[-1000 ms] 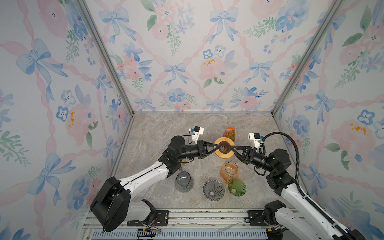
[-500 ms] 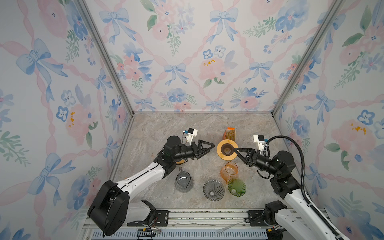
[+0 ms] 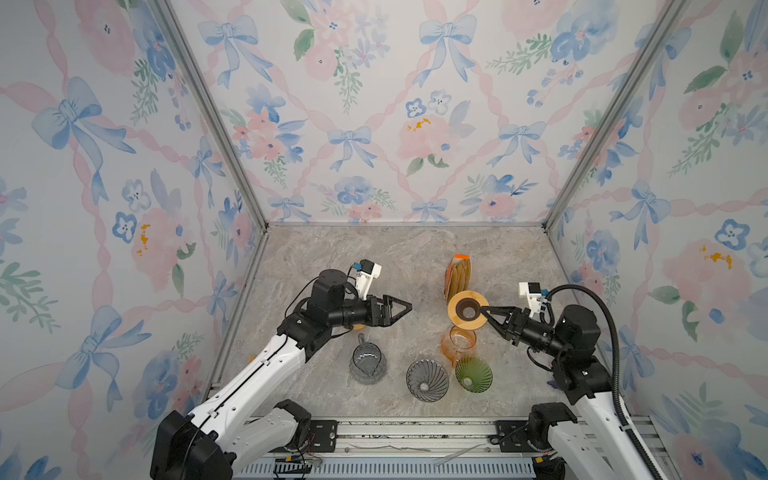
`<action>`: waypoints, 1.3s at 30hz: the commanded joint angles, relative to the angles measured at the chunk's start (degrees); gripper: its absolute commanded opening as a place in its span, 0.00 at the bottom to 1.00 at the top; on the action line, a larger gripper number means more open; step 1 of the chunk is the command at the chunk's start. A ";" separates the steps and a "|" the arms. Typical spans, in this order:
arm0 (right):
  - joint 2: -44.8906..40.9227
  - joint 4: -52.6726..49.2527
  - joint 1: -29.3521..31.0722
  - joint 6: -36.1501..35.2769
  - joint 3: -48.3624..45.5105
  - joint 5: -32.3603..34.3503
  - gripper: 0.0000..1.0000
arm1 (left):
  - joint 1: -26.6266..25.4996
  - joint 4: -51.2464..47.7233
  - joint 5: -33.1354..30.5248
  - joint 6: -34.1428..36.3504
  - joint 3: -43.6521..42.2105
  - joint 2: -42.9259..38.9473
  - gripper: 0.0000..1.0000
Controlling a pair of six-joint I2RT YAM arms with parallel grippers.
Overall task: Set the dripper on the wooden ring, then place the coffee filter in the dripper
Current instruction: 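Open the left gripper and withdraw it while right gripper holds the ring, then lower the wooden ring onto the orange pitcher's mouth with the right gripper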
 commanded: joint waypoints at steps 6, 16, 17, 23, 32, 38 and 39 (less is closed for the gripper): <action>-0.23 -10.35 -0.47 -7.07 -0.42 1.91 0.15 | 1.58 -13.61 -4.48 16.07 1.05 -10.84 0.98; 2.45 -10.80 0.10 -9.70 -2.80 5.68 0.15 | 2.02 -13.61 -7.43 21.04 -3.26 -19.80 0.98; 2.70 -10.31 0.15 -9.75 -3.28 5.69 0.15 | 1.96 -13.59 -7.12 21.26 -3.26 -20.03 0.98; 4.52 -7.01 0.94 -8.98 -5.44 6.04 0.15 | 1.96 -13.34 -6.93 21.04 -3.26 -19.43 0.98; 5.89 -4.01 1.28 -8.21 -7.26 6.35 0.15 | 2.03 -13.26 -6.06 21.10 -3.26 -18.95 0.98; 6.73 -2.91 1.33 -8.40 -7.51 6.31 0.15 | 2.02 -13.17 -5.74 21.02 -3.26 -18.43 0.98; 6.98 -3.03 1.33 -8.54 -7.47 6.17 0.15 | 1.97 -13.21 -5.68 21.06 -3.26 -18.28 0.98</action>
